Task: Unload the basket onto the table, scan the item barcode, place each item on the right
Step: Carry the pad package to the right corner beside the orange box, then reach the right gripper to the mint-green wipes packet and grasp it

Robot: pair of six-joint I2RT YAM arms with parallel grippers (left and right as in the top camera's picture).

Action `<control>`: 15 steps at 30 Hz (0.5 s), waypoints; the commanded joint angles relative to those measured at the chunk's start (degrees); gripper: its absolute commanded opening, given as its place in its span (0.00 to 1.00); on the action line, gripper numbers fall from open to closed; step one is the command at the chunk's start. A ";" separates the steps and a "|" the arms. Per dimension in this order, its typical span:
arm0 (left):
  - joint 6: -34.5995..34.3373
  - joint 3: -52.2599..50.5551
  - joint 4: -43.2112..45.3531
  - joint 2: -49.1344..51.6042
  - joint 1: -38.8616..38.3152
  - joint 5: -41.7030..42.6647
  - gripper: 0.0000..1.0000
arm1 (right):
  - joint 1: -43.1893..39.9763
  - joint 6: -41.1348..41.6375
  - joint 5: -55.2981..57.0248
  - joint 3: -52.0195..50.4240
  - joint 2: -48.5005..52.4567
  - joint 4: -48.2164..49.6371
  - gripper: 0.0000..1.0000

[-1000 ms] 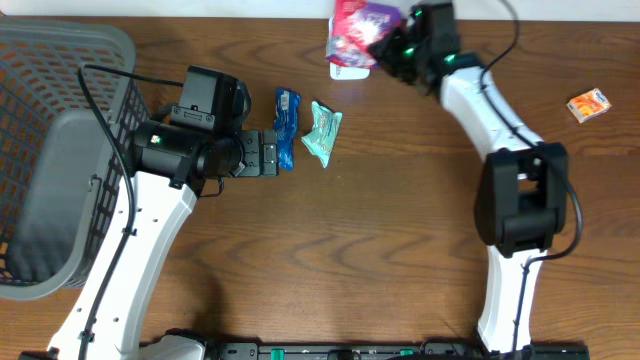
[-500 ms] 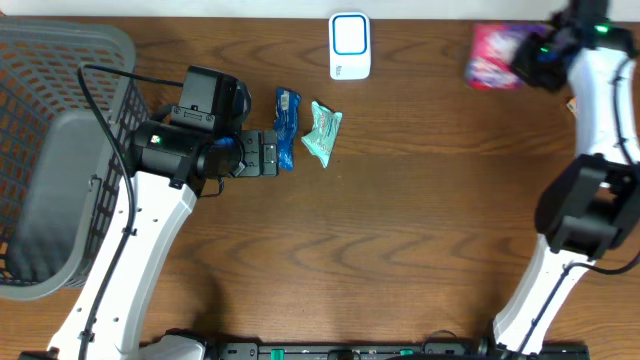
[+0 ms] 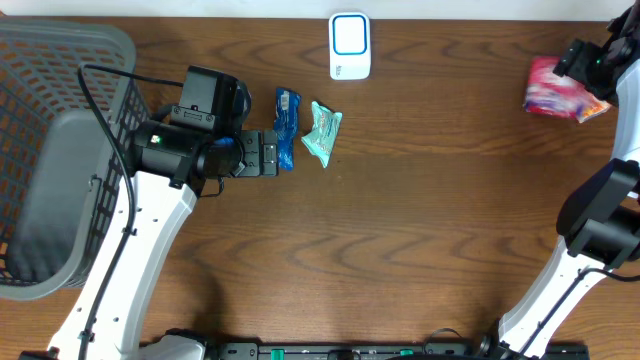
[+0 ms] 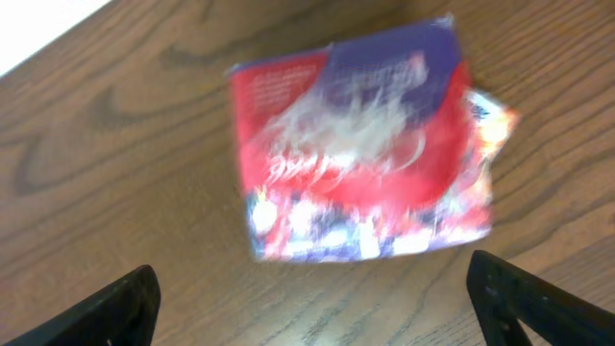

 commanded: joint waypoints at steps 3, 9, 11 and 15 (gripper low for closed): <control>0.81 0.15 -0.20 0.09 0.20 -0.55 0.98 | 0.98 -1.07 -1.07 0.68 3.39 -2.49 0.99; 0.83 0.15 -0.20 0.09 0.20 -0.55 0.98 | 3.08 -3.10 -9.11 0.79 1.77 -5.01 0.99; 0.83 0.15 -0.20 0.09 0.20 -0.55 0.98 | 4.33 -3.10 -12.57 0.81 -0.11 -4.87 0.99; 0.83 0.13 -0.20 0.09 0.20 -0.55 0.98 | 7.48 -3.13 -17.03 0.81 -4.00 -4.35 0.98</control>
